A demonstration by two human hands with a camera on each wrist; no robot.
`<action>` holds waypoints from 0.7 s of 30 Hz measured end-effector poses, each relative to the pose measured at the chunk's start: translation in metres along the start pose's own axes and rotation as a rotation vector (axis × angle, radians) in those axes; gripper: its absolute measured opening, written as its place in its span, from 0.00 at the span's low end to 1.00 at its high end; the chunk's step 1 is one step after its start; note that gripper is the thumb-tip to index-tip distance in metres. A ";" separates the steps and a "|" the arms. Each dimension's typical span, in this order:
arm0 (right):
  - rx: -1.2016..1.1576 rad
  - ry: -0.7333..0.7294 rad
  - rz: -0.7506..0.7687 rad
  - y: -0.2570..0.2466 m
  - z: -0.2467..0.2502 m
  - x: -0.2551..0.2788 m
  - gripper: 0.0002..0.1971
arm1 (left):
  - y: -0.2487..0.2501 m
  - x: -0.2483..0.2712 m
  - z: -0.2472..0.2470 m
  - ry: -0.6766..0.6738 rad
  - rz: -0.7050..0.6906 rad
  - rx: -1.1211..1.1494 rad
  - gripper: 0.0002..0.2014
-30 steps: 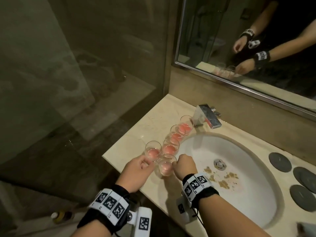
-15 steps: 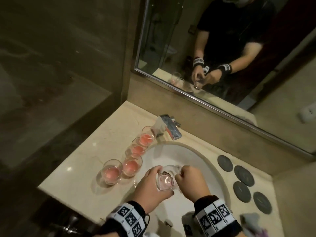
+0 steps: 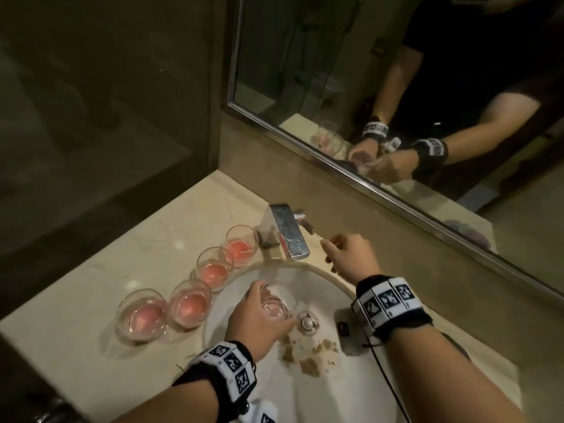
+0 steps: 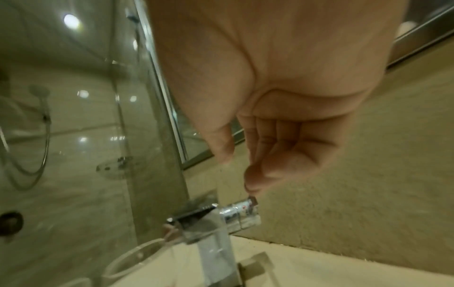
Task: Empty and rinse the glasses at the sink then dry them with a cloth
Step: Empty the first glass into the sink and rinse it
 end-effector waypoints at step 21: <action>0.184 -0.003 0.185 0.000 -0.047 -0.084 0.15 | -0.006 -0.054 -0.029 0.134 0.028 -0.025 0.44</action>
Point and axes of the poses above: each hand's wrist, its own x-axis away from the middle knuckle, its own z-axis out of the back of the hand, y = z × x, the point moved 7 cm from there along -x, towards the middle knuckle, and after that the axes turned 6 degrees about x, right-handed, at the moved point
